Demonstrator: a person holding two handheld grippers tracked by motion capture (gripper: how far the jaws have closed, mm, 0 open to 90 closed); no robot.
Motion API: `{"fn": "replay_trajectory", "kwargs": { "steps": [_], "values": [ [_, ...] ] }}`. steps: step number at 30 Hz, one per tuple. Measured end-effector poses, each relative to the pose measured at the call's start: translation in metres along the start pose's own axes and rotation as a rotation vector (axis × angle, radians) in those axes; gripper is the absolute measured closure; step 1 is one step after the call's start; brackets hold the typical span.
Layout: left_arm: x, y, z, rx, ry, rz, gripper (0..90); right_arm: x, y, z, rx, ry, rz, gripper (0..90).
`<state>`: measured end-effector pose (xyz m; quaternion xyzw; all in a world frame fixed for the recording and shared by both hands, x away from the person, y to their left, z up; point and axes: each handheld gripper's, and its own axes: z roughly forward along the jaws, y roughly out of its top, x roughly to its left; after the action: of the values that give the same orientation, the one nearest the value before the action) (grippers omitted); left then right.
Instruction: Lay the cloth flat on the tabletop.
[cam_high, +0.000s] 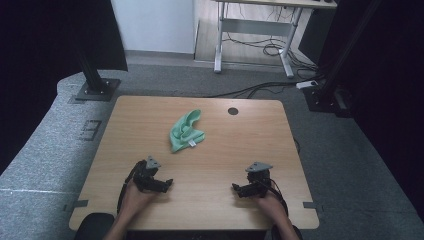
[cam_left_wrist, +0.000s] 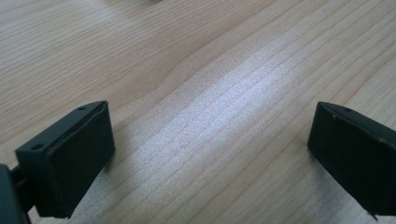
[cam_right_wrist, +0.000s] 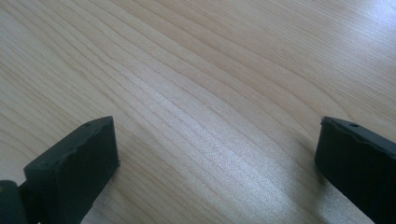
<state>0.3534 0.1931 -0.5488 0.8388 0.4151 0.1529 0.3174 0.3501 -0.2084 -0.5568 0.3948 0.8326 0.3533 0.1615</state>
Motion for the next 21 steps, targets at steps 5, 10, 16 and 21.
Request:
{"fn": "replay_trajectory", "kwargs": {
  "steps": [5,10,16,21],
  "values": [
    [0.002,0.002,0.0,0.001,0.001,-0.004,4.1,0.0,0.0,0.0,0.0,0.0,-0.001,0.0],
    [0.002,0.01,-0.001,-0.011,0.008,0.013,6.4,0.0,0.0,0.0,0.001,0.0,-0.001,0.0],
    [0.002,0.017,-0.003,-0.029,0.001,0.026,14.2,0.0,0.0,0.0,0.001,0.0,-0.001,0.0],
    [0.003,0.022,-0.004,-0.041,-0.009,0.026,15.8,0.0,0.0,0.0,0.0,0.0,-0.002,0.0]
  ]
}}
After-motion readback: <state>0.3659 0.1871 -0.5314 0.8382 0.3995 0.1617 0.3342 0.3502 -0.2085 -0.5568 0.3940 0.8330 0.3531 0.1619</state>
